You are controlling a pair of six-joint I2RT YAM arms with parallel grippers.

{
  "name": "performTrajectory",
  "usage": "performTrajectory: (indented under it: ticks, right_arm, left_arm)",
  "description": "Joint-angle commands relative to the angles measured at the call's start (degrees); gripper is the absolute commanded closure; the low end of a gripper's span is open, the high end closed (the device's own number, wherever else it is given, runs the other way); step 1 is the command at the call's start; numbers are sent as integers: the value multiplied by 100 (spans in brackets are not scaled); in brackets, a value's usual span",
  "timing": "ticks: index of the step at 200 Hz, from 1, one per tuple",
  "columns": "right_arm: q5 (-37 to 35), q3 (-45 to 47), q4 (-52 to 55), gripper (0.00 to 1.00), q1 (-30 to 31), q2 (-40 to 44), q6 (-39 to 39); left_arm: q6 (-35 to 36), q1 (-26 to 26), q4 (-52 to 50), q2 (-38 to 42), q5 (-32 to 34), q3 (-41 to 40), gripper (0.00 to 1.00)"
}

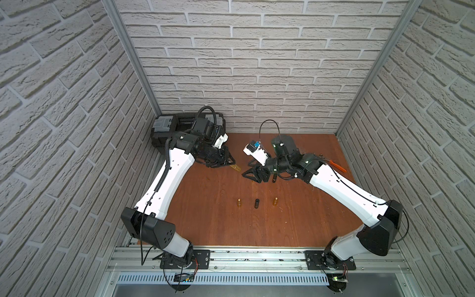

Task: Open the lipstick cap
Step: Open the cover of the lipstick.

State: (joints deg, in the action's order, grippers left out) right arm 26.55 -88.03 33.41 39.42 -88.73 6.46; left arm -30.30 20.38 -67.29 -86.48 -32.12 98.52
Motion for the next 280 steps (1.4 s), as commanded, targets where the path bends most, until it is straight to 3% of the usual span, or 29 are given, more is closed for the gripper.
performTrajectory:
  ticks: [1, 66, 117, 161, 183, 228, 238, 265, 280]
  right_arm:
    - [273, -352, 284, 44, 109, -223, 328]
    - [162, -621, 321, 55, 233, -579, 453]
    - [116, -670, 315, 58, 279, -727, 496]
    - [125, -721, 328, 70, 295, -877, 502]
    - [106, -827, 440, 91, 300, -970, 526]
    - [-5, -799, 491, 97, 314, -919, 551]
    - [-38, -787, 487, 97, 316, -910, 550]
    - [-139, -699, 465, 97, 319, -848, 543]
    - [-172, -663, 459, 97, 316, -823, 546]
  left_arm:
    - [-200, -52, 47, 214, -409, -134, 100]
    - [-170, -69, 9, 241, -629, -180, 100]
    - [-191, -87, 78, 265, -761, -263, 100]
    - [-164, -88, 74, 237, -820, -290, 100]
    - [-118, -103, 14, 221, -773, -237, 99]
    - [-72, -156, -62, 230, -697, -272, 100]
    - [-61, -157, -62, 237, -708, -283, 95]
    - [-59, -202, -64, 298, -707, -315, 70]
    - [-63, -225, -48, 345, -709, -375, 62]
